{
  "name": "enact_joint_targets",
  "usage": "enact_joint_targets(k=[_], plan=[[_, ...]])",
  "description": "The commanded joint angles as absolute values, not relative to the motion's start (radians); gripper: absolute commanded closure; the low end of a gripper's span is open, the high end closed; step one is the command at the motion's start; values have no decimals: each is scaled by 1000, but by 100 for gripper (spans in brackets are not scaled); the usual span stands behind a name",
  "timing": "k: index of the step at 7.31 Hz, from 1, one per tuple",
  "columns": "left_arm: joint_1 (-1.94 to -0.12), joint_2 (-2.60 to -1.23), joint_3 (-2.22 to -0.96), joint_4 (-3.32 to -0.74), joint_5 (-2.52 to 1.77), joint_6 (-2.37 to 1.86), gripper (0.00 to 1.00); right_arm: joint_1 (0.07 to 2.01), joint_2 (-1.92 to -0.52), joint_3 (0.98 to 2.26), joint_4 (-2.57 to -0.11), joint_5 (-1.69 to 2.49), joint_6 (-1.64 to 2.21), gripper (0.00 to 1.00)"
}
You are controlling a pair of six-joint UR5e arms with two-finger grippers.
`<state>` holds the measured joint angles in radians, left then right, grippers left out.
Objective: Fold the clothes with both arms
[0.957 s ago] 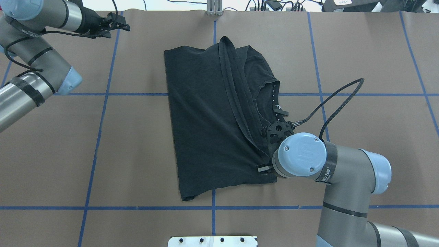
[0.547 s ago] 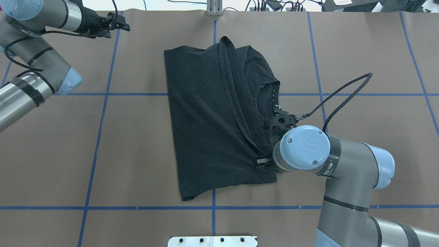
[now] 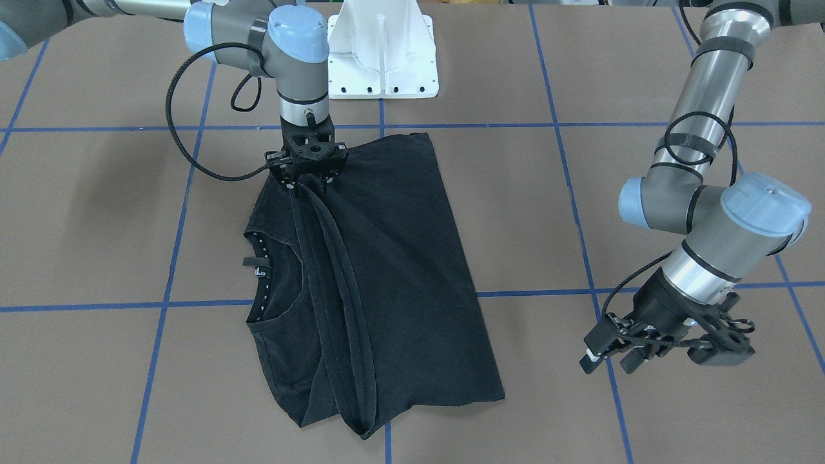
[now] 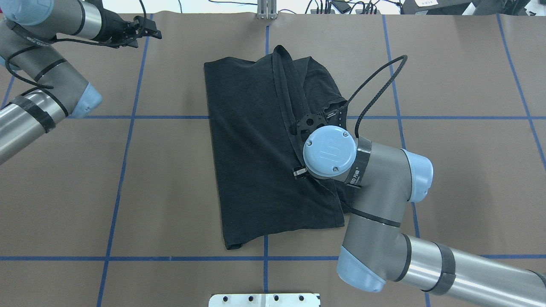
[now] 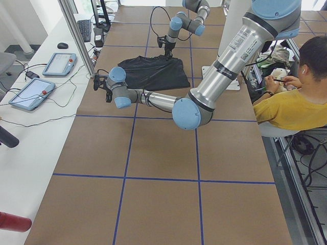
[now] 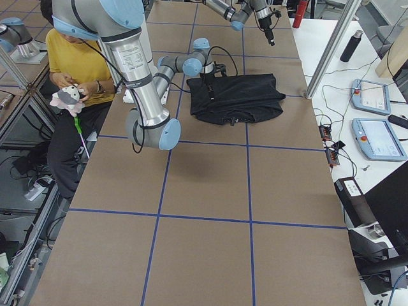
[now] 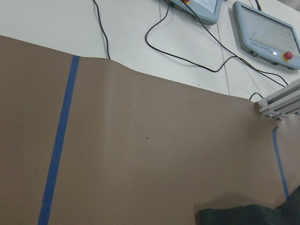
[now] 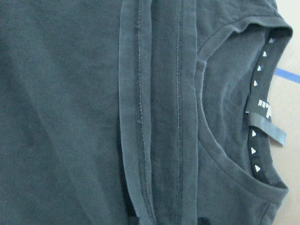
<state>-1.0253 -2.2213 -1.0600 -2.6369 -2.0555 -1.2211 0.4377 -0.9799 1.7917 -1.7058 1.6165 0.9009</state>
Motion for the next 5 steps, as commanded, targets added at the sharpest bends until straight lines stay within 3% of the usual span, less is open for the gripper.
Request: enact_joint_targets(k=[1, 2, 3, 5], plan=[[-1023, -2221, -1060, -2637, -2054, -1221, 10, 442, -901, 1676, -1700, 1612, 804, 60], [-1023, -2220, -1060, -2637, -2054, -1221, 10, 436, -891, 1634, -1700, 1614, 798, 60], [-1023, -2221, -1060, -2637, -2054, -1221, 10, 433, -890, 1641, -1701, 1620, 781, 53], [-1023, -2220, -1058, -2637, -2054, -1220, 10, 419, -890, 1643, -1701, 1614, 781, 52]])
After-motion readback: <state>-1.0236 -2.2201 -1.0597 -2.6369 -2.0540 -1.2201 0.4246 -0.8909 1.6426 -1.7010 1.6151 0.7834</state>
